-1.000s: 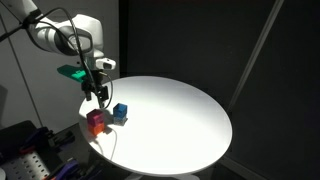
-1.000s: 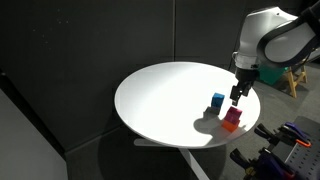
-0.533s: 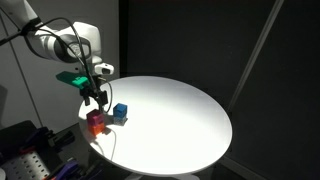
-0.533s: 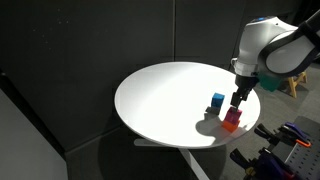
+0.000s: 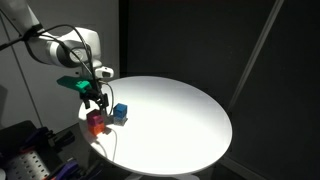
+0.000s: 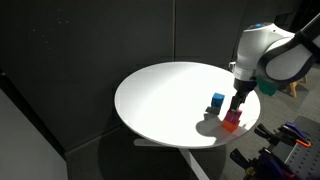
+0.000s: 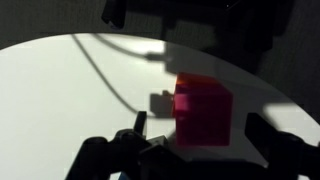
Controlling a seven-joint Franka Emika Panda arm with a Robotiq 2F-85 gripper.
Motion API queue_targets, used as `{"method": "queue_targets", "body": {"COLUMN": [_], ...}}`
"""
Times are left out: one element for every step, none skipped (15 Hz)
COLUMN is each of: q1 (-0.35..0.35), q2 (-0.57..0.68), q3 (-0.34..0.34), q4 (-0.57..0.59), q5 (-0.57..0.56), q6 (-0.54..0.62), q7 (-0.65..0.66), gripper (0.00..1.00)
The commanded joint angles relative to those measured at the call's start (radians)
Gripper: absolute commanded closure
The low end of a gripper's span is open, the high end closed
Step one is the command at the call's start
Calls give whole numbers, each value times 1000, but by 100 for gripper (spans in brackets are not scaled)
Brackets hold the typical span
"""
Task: Pick up the pink block and put it on the blue block
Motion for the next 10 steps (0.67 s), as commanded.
{"method": "queue_targets", "body": {"q1": [0,1,1,2,2,2,3,3,4,5], "q2": [24,29,35,40,47,53,60,65,71,76], "q3": [-6,-7,-8,-8,-9,-10,-12,-13,-15,-16], "q4": [6,7,9,11,15,18,23,27,31,35], "q5": [-43,-48,-53,-56,-63,-70,-76,-80,-85,-87], "q6": [27,30,33,34,35,37,39,41,43,42], "q7": [13,14,15,16,19,22,25,26,29,29], "gripper": [0,0,0,0,0,0,0,0,0,0]}}
